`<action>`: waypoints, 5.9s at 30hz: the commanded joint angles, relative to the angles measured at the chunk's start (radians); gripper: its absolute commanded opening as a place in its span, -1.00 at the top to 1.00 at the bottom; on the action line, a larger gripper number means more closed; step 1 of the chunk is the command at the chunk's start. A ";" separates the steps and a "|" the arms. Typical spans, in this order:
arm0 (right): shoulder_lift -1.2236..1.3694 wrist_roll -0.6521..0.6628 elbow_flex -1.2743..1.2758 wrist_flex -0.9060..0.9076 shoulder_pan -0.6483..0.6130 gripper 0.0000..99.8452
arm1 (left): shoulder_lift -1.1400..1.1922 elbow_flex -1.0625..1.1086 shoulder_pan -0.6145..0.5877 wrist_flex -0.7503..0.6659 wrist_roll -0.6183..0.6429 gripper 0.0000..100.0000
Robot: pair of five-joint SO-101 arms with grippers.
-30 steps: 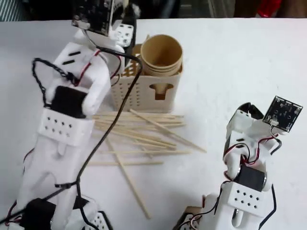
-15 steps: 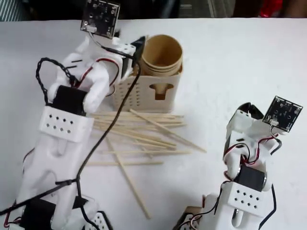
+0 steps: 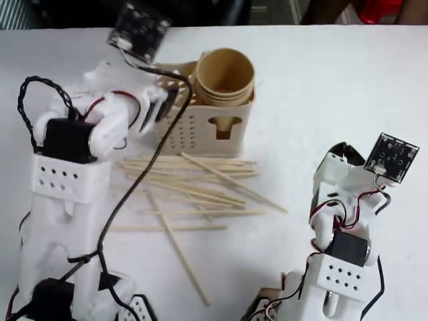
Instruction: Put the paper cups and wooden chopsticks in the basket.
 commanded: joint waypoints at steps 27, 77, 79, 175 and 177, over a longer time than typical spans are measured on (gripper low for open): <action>-0.024 -0.008 -0.005 -0.021 0.045 0.92 | -0.028 0.709 0.418 -0.009 -0.381 0.46; -0.024 -0.006 -0.005 -0.022 0.045 0.92 | 0.498 0.463 0.364 0.006 -0.321 0.96; -0.024 -0.006 -0.005 -0.022 0.045 0.92 | 0.423 0.463 0.366 0.037 -0.298 0.96; -0.018 -0.006 -0.005 -0.024 0.044 0.92 | 0.239 -0.075 0.021 -0.267 0.287 0.56; -0.018 -0.005 -0.005 -0.024 0.044 0.92 | 0.239 -0.124 0.021 -0.210 0.282 0.56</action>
